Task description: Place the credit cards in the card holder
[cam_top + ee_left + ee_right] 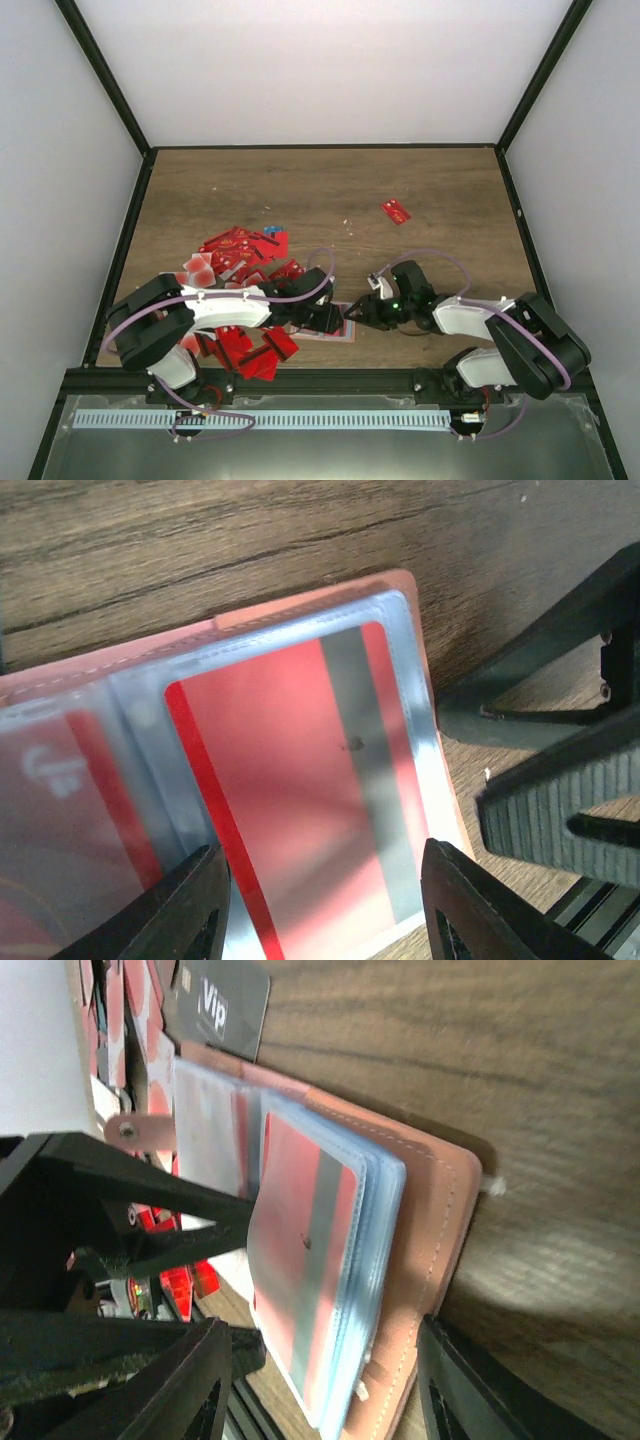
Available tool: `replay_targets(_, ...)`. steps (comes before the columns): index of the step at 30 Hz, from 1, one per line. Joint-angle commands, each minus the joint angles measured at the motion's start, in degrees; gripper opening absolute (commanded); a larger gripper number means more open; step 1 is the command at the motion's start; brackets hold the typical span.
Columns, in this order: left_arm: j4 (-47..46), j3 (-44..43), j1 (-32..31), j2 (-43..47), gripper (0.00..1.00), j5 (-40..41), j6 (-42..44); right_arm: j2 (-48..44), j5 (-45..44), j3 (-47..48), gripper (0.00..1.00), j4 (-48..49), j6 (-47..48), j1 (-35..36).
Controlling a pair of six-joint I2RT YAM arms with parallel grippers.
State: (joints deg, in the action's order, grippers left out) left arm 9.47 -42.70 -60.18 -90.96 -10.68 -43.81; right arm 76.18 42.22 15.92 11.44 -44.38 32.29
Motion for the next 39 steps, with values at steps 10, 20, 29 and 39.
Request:
replay_targets(10,-5.85,-2.94,-1.45,-4.00,0.54,-2.24,-5.39,-3.47,-6.82,6.68,0.54,-15.82,11.46,-6.10)
replay_targets(20,0.62,-2.13,-1.47,4.22,0.49,1.54,-5.76,-13.03,-2.55,6.59,0.55,-20.93,13.84,-6.10)
replay_targets(29,2.74,-2.92,-1.50,1.85,0.10,5.05,-5.77,-9.93,2.11,5.19,0.54,-14.67,11.64,-6.10)
replay_targets(39,1.07,-3.75,-1.43,-2.25,0.04,4.34,-5.28,-6.53,2.86,5.09,0.54,-12.07,11.15,-6.10)
